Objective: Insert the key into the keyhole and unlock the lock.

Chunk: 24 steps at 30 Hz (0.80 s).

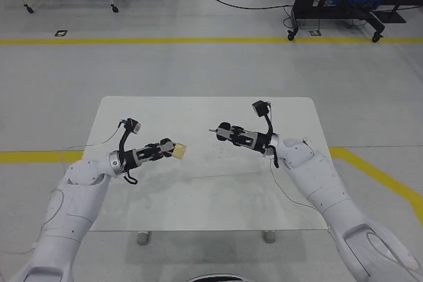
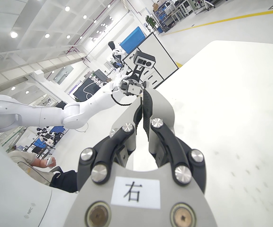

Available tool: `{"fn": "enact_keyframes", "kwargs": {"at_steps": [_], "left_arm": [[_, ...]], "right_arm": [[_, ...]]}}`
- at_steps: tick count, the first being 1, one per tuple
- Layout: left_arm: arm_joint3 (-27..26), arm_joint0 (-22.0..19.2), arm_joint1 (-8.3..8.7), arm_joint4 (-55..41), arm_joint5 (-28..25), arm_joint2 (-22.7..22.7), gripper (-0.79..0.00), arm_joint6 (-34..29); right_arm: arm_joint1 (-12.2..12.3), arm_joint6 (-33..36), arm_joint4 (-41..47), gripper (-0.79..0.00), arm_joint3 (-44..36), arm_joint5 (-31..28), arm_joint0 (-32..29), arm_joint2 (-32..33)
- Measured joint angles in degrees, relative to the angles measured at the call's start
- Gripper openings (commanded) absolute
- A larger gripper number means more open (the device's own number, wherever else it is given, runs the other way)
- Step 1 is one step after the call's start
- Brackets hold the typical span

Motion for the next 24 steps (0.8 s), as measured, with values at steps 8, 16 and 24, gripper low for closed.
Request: {"fn": "enact_keyframes", "kwargs": {"at_steps": [8, 16, 24], "left_arm": [[13.2, -9.95, -3.27, -11.67, 5.86, 7.46, -0.785, -7.93], [12.64, -8.28, -3.12, -11.47, 8.26, 7.02, -0.785, -4.86], [15.56, -10.14, -3.88, -16.48, 19.58, 7.15, -0.785, -2.93]], "right_arm": [[-0.86, -3.9, -4.01, -0.785, -1.75, 2.9, 0.87, -2.09], [-0.86, -4.08, -4.22, -0.785, -2.32, 3.2, 0.64, -2.17], [-1.75, -2.3, -5.63, -0.785, -8.22, 2.72, 1.32, -5.91]]}}
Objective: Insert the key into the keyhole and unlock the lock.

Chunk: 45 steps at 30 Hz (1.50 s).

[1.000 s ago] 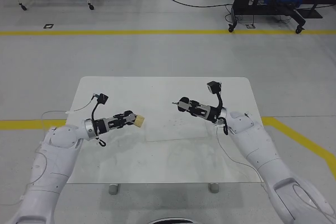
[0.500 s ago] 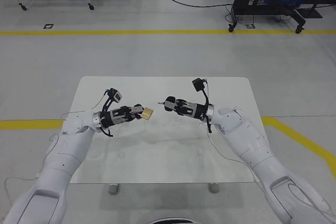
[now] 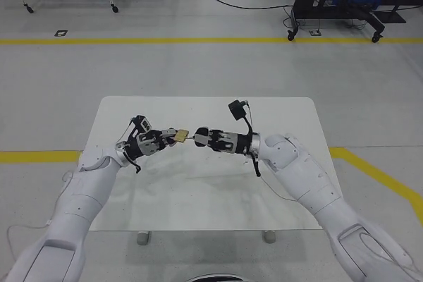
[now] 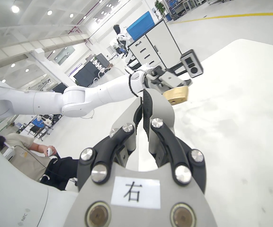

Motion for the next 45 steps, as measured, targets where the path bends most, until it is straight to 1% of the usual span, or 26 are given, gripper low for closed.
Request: {"fn": "enact_keyframes", "kwargs": {"at_steps": [6, 12, 18, 25, 34, 36, 39, 42, 45], "left_arm": [[1.17, -1.55, -0.76, -2.48, 1.87, 0.15, -0.785, 0.53], [2.01, -2.2, -1.11, -2.6, 2.75, 0.46, -0.785, -1.36], [2.77, -2.14, -1.35, -3.41, 3.17, 0.37, -0.785, -3.42], [3.81, -2.06, -1.44, -4.28, 3.17, -0.24, -0.785, -5.76], [4.71, -2.25, -1.76, -5.25, 3.85, -0.26, -0.785, -10.13], [4.94, -2.46, -1.81, -4.72, 3.37, -0.1, -0.785, -10.79], [5.34, -2.85, -1.87, -3.64, 2.07, 0.03, -0.785, -11.16], [5.5, -3.14, -1.87, -2.04, -0.74, 0.07, -0.785, -11.04], [5.08, -3.15, -1.9, -0.39, -4.21, 0.2, -0.785, -11.25]], "right_arm": [[-1.56, 0.19, -1.58, -0.785, 0.36, 0.51, 2.86, -4.29], [-2.81, -4.36, -5.46, -0.785, 2.92, 3.31, 4.68, -5.97], [-3.44, -7.8, -7.91, -0.785, 4.93, 4.22, 5.41, -6.25], [-3.27, -10.18, -8.52, -0.785, 6.23, 2.77, 5.16, -4.61], [-2.68, -10.09, -8.72, -0.785, 5.36, 2.18, 4.06, -2.67], [-2.62, -10.1, -8.59, -0.785, 5.16, 1.93, 3.87, -2.42], [-2.45, -10.2, -7.57, -0.785, 4.95, 0.01, 3.31, -1.83], [-2.22, -10.24, -5.13, -0.785, 5.44, -2.51, 2.67, -0.93], [-2.09, -11.57, -1.98, -0.785, 6.75, -2.03, 2.2, 0.35]]}}
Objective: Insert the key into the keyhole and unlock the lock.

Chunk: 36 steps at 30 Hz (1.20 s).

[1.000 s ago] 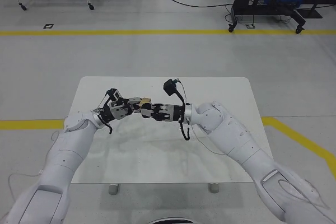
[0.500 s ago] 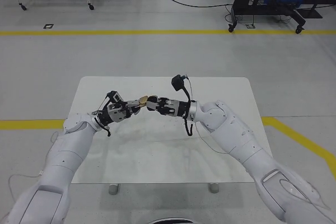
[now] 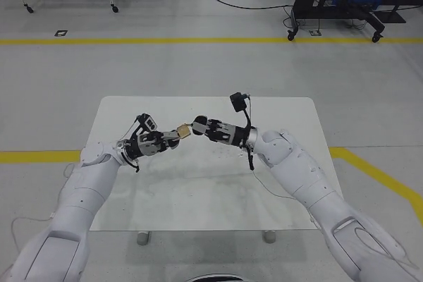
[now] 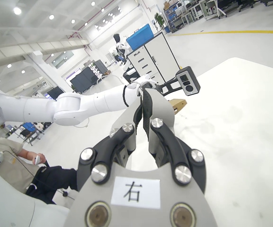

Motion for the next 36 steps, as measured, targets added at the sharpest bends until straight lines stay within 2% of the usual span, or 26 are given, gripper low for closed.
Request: {"fn": "enact_keyframes", "kwargs": {"at_steps": [5, 12, 18, 27, 36], "left_arm": [[-2.58, 0.49, 0.06, 2.11, -3.81, 0.04, -0.785, 0.4], [-8.37, 2.74, 0.95, 5.02, -4.33, -0.68, -0.785, 1.04], [-10.35, 3.73, 1.47, 6.08, -5.09, -1.33, -0.785, 1.8], [-11.29, 4.25, 1.81, 7.16, -5.65, -1.24, -0.785, 2.37], [-8.58, 3.33, 1.67, 4.59, -5.63, -1.86, -0.785, 2.36]], "right_arm": [[-0.37, -1.93, 4.74, -0.785, 2.11, 4.23, 0.12, 0.95], [-1.65, 0.29, 6.19, -0.785, 4.49, 7.25, 2.44, -1.22], [-2.81, 1.77, 6.98, -0.785, 6.73, 7.52, 4.1, -3.05], [-3.71, 4.95, 7.69, -0.785, 8.63, 6.79, 5.51, -4.16], [-4.01, 8.88, 9.55, -0.785, 8.33, 4.62, 5.63, -4.31]]}}
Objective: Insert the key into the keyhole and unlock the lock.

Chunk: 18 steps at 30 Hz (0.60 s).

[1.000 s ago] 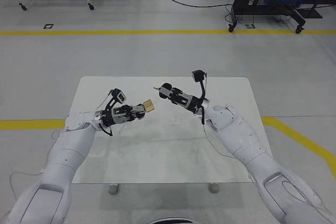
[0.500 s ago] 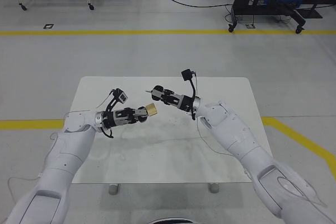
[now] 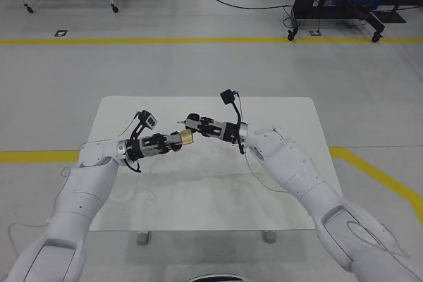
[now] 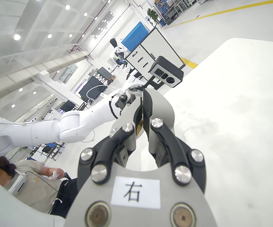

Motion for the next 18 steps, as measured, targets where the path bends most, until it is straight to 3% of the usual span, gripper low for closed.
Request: {"fn": "enact_keyframes", "kwargs": {"at_steps": [18], "left_arm": [[3.79, -1.74, -0.68, -2.35, 2.29, 0.16, -0.785, 0.17]], "right_arm": [[0.57, 4.24, 0.48, -0.785, -2.11, -4.82, -0.38, 1.45]]}}
